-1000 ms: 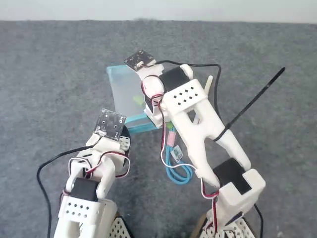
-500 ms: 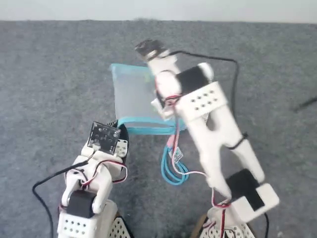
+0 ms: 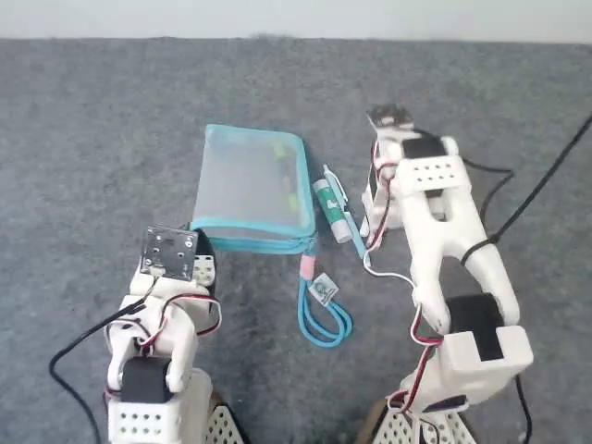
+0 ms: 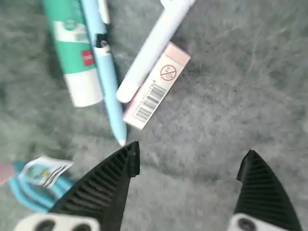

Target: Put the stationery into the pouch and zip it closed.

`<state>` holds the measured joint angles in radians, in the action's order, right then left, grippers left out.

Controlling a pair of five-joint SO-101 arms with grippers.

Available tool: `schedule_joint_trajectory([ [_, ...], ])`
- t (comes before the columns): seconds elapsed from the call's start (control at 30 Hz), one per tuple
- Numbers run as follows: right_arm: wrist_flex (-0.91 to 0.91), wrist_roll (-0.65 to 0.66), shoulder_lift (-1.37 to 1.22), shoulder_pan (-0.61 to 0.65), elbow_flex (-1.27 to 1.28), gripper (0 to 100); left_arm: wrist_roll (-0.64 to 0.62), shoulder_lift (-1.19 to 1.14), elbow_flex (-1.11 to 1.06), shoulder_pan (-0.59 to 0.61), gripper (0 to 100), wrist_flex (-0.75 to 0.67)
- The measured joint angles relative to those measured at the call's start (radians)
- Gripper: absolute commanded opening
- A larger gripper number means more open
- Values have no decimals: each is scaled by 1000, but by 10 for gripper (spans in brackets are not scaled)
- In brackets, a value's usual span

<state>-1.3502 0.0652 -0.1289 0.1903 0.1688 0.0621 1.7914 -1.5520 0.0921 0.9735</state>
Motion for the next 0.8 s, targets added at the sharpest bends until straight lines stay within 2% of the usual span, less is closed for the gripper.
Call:
schedule_joint_trajectory([
  [0.2, 149, -34, -8, 63, 51, 320, 0, 0, -9, 40, 12, 0],
  [0.47, 298, -184, -15, 81, 118, 320, 0, 0, -9, 43, 12, 0],
  [0.8, 462, -201, -15, 120, 247, 297, 0, 0, -9, 43, 12, 0],
])
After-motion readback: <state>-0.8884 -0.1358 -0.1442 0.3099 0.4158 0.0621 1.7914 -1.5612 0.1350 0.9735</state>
